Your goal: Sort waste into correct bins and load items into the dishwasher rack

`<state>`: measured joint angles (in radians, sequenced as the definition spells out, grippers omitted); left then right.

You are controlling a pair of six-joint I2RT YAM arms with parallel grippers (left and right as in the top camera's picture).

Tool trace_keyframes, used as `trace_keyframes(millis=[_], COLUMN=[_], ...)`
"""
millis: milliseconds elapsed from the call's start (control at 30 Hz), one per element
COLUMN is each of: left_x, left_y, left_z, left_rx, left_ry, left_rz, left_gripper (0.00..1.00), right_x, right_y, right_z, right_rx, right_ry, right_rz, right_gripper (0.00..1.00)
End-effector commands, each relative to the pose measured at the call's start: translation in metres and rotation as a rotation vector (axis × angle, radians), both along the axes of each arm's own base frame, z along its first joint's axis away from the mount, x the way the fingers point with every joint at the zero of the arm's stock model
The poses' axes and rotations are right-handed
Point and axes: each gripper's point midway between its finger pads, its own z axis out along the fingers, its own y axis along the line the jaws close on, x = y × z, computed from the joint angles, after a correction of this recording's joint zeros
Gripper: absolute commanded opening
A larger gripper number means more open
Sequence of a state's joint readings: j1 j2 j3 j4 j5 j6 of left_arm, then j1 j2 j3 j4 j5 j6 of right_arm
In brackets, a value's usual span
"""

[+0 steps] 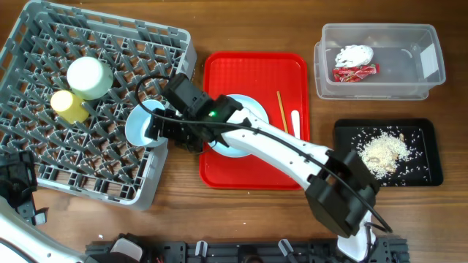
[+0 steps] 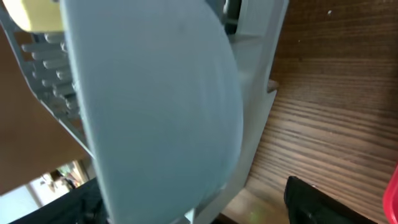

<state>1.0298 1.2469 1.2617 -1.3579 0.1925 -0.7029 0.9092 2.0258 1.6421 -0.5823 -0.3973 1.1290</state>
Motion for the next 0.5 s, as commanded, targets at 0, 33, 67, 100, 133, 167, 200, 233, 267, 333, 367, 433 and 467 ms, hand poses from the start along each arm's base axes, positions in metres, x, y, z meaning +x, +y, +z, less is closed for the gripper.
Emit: trace_keyframes(millis=[0,33,67,100,133,167,200,233,267,333,367,433,467], left_x=[0.0,0.0,0.0,0.0,0.0,0.0,0.0,0.0,0.0,0.0,-0.001,-0.001,-0.001], left_y=[0.0,0.0,0.0,0.0,0.0,0.0,0.0,0.0,0.001,0.001,0.001,0.001,0.001], left_z=[0.006,0.006,0.006,0.006,0.006,0.006,0.006,0.006,0.006,0.006,0.006,0.006,0.006], left_rx=[0.009,0.009,0.009,0.009,0.009,0.009,0.01,0.011,0.012,0.013,0.014,0.014,0.014], left_ry=[-0.019,-0.019,-0.019,-0.019,-0.019,-0.019,-0.019,-0.018,-0.016,-0.014,-0.013,-0.013,-0.013], left_rz=[0.018,0.018,0.018,0.018,0.018,0.018,0.018,0.016,0.015,0.016,0.016,0.016,0.016], left_gripper=[1.0,1.0,1.0,1.0,1.0,1.0,1.0,1.0,1.0,1.0,1.0,1.0,1.0], right_x=[0.002,0.003,0.005,0.006,0.004,0.003,0.0,-0.001,-0.003,-0.005,-0.004,-0.002,-0.001], right_y=[0.008,0.01,0.012,0.015,0.02,0.024,0.031,0.035,0.04,0.045,0.046,0.048,0.049], right_z=[-0.018,-0.017,-0.016,-0.013,-0.009,-0.004,0.003,0.007,0.015,0.022,0.025,0.03,0.031], right_rx=[-0.019,-0.011,0.0,0.015,0.047,0.073,0.121,0.146,0.184,0.224,0.234,0.246,0.251], right_ry=[0.005,-0.001,-0.01,-0.016,-0.019,-0.02,-0.016,-0.016,-0.013,-0.015,-0.024,-0.056,-0.068], right_rz=[-0.031,-0.031,-0.031,-0.027,-0.004,0.015,0.046,0.059,0.081,0.1,0.102,0.114,0.117], right_gripper=[0.83,0.77,0.7,0.68,0.67,0.66,0.63,0.6,0.54,0.43,0.4,0.34,0.32])
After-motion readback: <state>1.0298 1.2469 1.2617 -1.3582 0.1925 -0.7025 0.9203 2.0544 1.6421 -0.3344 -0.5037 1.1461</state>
